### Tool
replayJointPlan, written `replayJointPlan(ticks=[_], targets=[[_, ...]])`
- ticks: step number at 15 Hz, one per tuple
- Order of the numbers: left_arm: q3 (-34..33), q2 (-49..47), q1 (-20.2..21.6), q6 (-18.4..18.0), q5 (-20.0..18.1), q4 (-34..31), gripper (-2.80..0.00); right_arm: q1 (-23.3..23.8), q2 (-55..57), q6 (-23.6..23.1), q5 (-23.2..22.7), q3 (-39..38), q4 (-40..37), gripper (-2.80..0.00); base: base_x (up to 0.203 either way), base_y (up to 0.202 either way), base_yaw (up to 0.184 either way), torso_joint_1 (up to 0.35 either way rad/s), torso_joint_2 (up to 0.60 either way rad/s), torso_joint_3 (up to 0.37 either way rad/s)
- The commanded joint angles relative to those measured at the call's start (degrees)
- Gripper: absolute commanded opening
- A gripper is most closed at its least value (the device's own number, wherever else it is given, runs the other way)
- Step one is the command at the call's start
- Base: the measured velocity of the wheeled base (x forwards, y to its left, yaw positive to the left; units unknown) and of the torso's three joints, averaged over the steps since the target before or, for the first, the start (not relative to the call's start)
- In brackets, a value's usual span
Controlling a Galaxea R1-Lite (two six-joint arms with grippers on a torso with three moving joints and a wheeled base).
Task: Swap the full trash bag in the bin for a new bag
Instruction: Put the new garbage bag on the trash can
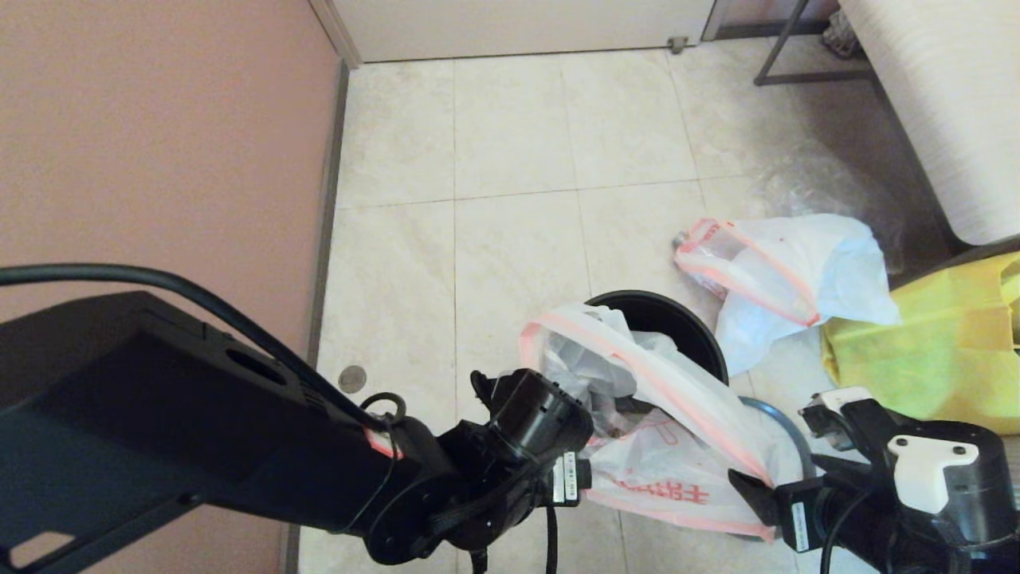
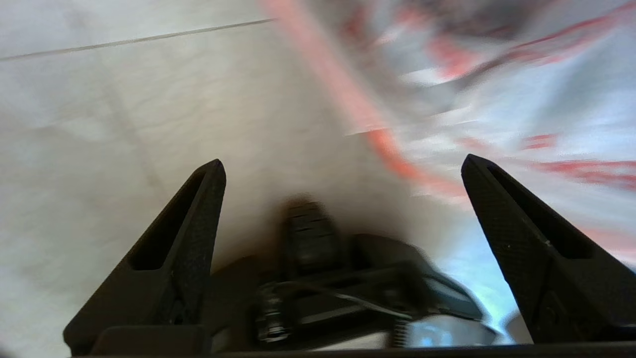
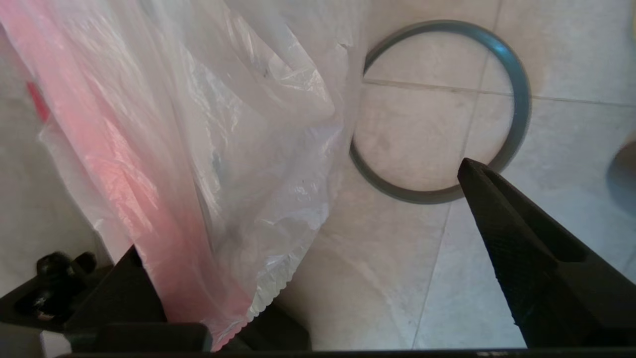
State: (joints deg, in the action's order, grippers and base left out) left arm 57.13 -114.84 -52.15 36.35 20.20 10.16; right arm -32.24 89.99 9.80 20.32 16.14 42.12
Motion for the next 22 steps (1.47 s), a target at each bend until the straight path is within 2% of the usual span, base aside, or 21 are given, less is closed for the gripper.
replayJointPlan(ticks=[1,5,11,12,17,22], targets=[[2.57,-0.02,-0.04,0.30,-0.84,-0.08,0.00,0.32,1.07,0.04,-0.08,0.00,0.33,0.00,0.000,0.000,0.000,0.000,0.00,0.000],[11.59,-7.22,1.14,0.31,-0.88,-1.47,0.00,0.87,2.51,-0.05,-1.04,0.48,1.04,0.00,0.000,0.000,0.000,0.000,0.00,0.000],[19.62,-14.80,6.13,-0.15,-0.62,-1.10,0.00,0.87,3.70,-0.05,-1.60,1.33,2.93,0.00,0.000,0.000,0.000,0.000,0.00,0.000],[21.30,-15.37,6.57,-0.33,-0.61,-1.18,-2.80,0.87,3.61,-0.13,-1.60,1.35,3.06,0.00,0.000,0.000,0.000,0.000,0.00,0.000],[25.70,-16.11,6.36,-2.48,-0.45,-1.72,-2.80,0.79,3.44,-0.06,-1.60,1.36,3.06,0.00,0.000,0.000,0.000,0.000,0.00,0.000],[25.38,-16.52,6.27,-2.80,0.95,-1.81,-2.80,0.78,2.73,-0.13,-1.60,2.08,3.06,0.00,0.000,0.000,0.000,0.000,0.00,0.000]])
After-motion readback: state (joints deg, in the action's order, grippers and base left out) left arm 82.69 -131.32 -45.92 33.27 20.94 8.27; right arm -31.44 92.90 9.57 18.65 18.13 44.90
